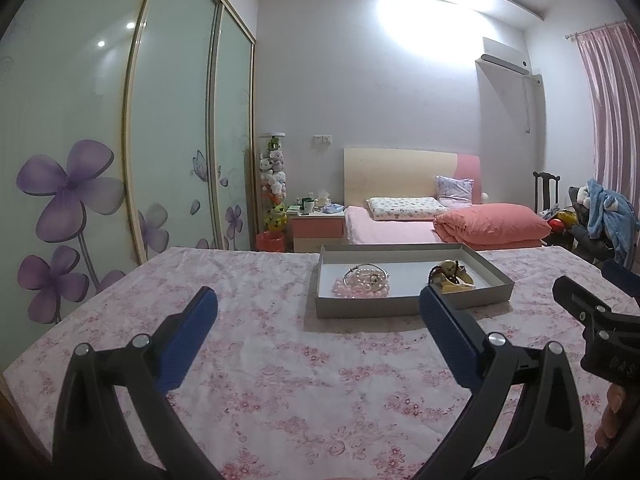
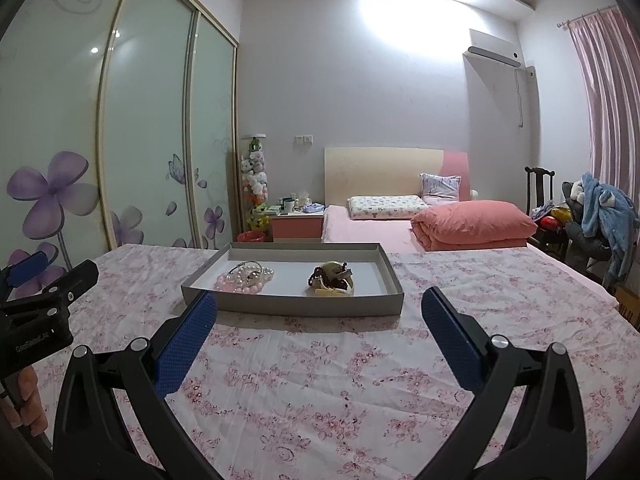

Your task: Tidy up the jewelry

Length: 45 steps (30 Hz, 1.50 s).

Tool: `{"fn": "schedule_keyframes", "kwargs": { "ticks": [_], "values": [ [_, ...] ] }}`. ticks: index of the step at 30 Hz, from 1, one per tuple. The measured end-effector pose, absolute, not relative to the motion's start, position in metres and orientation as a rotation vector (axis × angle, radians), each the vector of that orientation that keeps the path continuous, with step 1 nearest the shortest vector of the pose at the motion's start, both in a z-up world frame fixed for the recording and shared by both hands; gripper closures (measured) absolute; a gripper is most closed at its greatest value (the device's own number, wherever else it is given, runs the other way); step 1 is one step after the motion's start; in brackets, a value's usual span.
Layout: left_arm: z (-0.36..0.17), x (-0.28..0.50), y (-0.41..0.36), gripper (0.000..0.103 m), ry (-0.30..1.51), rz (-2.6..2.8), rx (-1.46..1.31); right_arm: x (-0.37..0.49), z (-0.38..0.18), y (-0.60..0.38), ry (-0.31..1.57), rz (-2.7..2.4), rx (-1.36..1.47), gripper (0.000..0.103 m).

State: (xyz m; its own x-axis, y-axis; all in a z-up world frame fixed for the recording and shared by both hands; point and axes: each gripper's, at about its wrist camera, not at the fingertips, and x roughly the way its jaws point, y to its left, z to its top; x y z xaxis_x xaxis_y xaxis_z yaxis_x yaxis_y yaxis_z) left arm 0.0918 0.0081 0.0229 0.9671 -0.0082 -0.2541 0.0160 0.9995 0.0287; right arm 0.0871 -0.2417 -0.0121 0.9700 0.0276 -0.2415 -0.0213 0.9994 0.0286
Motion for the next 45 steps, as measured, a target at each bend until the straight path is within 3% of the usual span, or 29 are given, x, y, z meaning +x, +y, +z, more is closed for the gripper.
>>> {"fn": "schedule_keyframes", "kwargs": {
  "ticks": [45],
  "values": [
    [0.0179,0.0974,0.0022,0.004,0.285,-0.030,0.037,0.0915,-0.0150,-0.2411,0.274,0.030,0.047,0.002]
  ]
}}
